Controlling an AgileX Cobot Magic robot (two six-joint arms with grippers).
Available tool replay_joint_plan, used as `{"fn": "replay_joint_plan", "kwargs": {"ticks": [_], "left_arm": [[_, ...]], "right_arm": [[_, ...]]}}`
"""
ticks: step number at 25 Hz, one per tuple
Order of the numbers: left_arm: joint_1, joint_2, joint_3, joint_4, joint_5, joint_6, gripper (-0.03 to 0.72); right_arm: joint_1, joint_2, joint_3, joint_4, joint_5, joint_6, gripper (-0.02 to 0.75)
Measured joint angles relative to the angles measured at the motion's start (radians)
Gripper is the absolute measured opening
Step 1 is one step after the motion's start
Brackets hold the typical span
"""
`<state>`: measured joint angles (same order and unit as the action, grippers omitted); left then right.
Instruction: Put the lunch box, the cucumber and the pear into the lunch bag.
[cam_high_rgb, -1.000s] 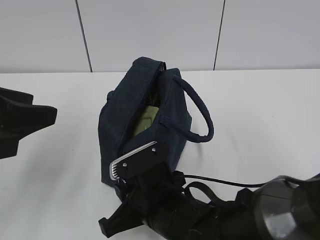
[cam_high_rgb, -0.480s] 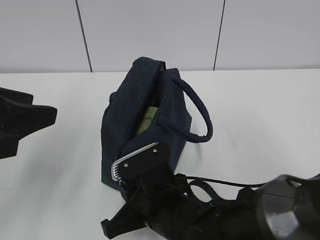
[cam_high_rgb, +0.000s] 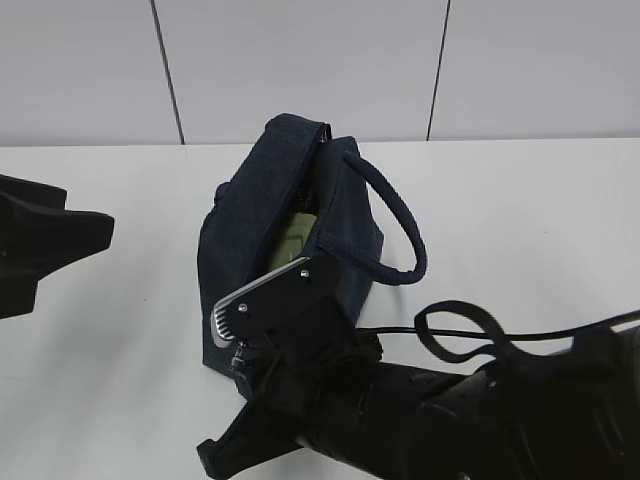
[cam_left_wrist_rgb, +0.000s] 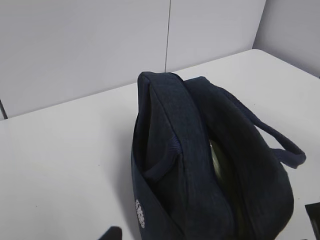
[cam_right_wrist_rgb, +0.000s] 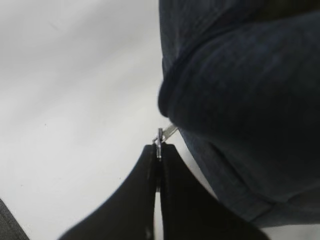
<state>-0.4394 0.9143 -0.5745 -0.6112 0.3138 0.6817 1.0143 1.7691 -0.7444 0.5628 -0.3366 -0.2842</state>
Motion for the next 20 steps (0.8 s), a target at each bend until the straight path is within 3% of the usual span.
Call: {"fn": "replay_joint_plan", "kwargs": {"ticks": [4,10,15,20], "left_arm": [[0.000,0.000,0.000,0.000,0.000,0.000,0.358],[0.000,0.004,0.000,0.016,0.026,0.000,0.295],[0.000,0.055,0.000,0.007,0.040,0.001,0.354],[0.000,0.143,0.000,0.005,0.039,0.086,0.374]], "right_arm": [[0.000,-0.042,0.000,0.087,0.029,-0.099,0.006],[0.000,-0.106,-0.016,0.169,0.044,-0.227,0.006],[0.000,-0.158,-0.074,0.270,0.066,-0.395,0.006],[0.000,-0.188,-0.128,0.471,0.068,-0.654,0.006]]}}
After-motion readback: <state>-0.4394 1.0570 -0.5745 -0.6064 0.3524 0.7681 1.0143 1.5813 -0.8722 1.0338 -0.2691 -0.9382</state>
